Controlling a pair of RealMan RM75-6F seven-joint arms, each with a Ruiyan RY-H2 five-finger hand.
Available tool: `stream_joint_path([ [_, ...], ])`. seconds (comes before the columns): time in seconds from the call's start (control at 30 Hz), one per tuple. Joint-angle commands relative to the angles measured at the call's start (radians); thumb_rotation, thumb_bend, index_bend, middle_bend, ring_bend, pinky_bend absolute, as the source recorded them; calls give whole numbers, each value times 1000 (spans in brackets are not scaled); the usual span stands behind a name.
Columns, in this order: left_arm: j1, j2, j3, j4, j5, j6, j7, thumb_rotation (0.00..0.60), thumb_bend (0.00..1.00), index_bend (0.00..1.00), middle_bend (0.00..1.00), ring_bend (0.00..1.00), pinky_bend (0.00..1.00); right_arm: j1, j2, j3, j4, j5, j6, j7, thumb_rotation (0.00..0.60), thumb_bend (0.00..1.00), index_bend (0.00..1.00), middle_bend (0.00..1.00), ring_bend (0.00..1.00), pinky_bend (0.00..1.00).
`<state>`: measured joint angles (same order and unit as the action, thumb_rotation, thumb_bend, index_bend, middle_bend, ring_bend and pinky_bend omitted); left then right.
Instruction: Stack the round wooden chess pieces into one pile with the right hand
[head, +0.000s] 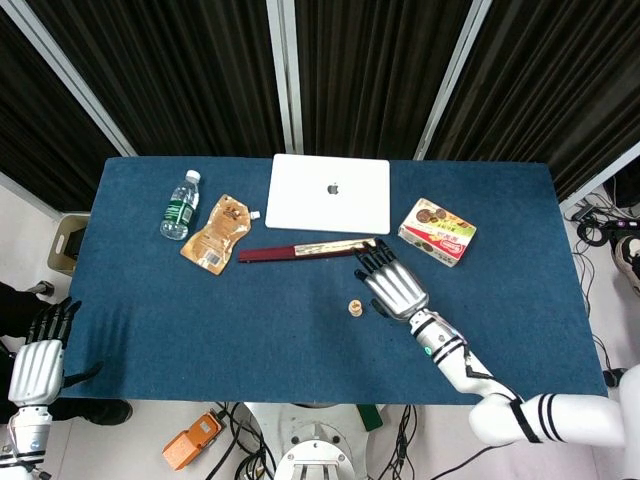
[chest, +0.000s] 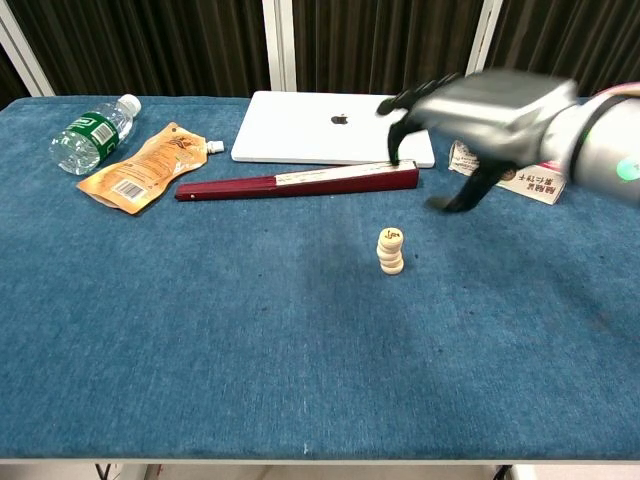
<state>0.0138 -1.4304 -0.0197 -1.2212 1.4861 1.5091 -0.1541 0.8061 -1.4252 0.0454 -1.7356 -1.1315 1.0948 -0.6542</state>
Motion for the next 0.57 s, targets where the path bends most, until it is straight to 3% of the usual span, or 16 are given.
stream_joint_path([
  [0.03,-7,1,-2,-5,7,1,6,600,50,86,11,0,0,-128,99,-26,-71,-78,168,77,600,457,209,110,13,65],
  [0.23,-22,12,-8,-29,22,6,29,600,51,86,11,0,0,-341,225,-112,-103,-203,411,226,600,414,54,9,0,49],
  [0.4,-31,24,-13,-59,28,12,51,600,50,86,11,0,0,-508,271,-180,-72,-282,566,360,600,413,31,0,0,15],
  [0.57,-33,36,-10,-77,30,12,72,600,50,86,11,0,0,-607,277,-214,-24,-327,622,440,600,413,30,0,0,0],
])
